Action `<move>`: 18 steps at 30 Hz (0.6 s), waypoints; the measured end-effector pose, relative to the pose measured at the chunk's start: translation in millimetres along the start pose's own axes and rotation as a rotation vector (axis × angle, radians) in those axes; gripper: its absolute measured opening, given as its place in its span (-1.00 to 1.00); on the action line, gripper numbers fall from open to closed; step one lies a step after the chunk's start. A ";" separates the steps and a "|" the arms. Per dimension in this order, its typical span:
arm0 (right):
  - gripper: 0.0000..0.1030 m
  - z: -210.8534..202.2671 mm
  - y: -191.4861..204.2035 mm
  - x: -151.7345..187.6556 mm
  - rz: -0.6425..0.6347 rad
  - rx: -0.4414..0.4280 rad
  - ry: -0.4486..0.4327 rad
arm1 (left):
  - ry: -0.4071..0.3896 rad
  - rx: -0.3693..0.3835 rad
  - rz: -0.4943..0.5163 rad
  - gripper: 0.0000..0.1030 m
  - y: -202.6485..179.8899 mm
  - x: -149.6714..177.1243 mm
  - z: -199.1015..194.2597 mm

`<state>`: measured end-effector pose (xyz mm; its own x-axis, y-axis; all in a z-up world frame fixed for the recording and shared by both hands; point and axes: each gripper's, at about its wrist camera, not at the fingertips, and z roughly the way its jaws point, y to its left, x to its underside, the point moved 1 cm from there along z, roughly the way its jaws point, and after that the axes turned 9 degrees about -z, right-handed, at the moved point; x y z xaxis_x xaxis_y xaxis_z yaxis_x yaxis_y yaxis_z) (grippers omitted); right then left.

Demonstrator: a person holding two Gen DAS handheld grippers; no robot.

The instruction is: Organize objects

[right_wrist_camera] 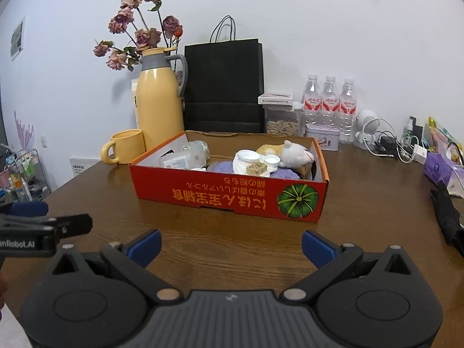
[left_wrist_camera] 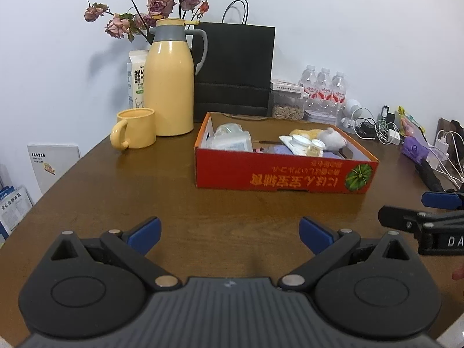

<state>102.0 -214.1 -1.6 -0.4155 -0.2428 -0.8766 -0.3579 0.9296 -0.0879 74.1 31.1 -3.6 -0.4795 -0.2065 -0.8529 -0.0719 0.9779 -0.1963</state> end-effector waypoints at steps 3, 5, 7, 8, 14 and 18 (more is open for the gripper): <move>1.00 -4.7 -1.6 2.8 0.007 0.011 0.002 | 0.010 0.004 -0.007 1.00 0.1 4.2 -3.2; 1.00 -7.0 -2.6 3.8 0.012 0.017 0.003 | 0.012 0.005 -0.009 1.00 -0.6 5.5 -5.0; 1.00 -8.4 -3.2 4.7 0.014 0.018 0.004 | 0.013 0.008 -0.009 1.00 -1.4 6.2 -6.5; 1.00 -8.9 -3.1 5.1 0.014 0.018 0.005 | 0.012 0.008 -0.009 1.00 -1.5 6.2 -6.5; 1.00 -10.3 -3.2 6.9 0.013 0.020 0.009 | 0.010 0.014 -0.009 1.00 -3.4 5.6 -8.5; 1.00 -11.0 -3.4 6.8 0.012 0.022 0.007 | 0.011 0.014 -0.009 1.00 -3.7 5.5 -8.6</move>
<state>91.3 -221.9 -2.1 -0.4253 -0.2334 -0.8744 -0.3347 0.9382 -0.0876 64.3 26.6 -3.5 -0.4882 -0.2148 -0.8459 -0.0643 0.9755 -0.2105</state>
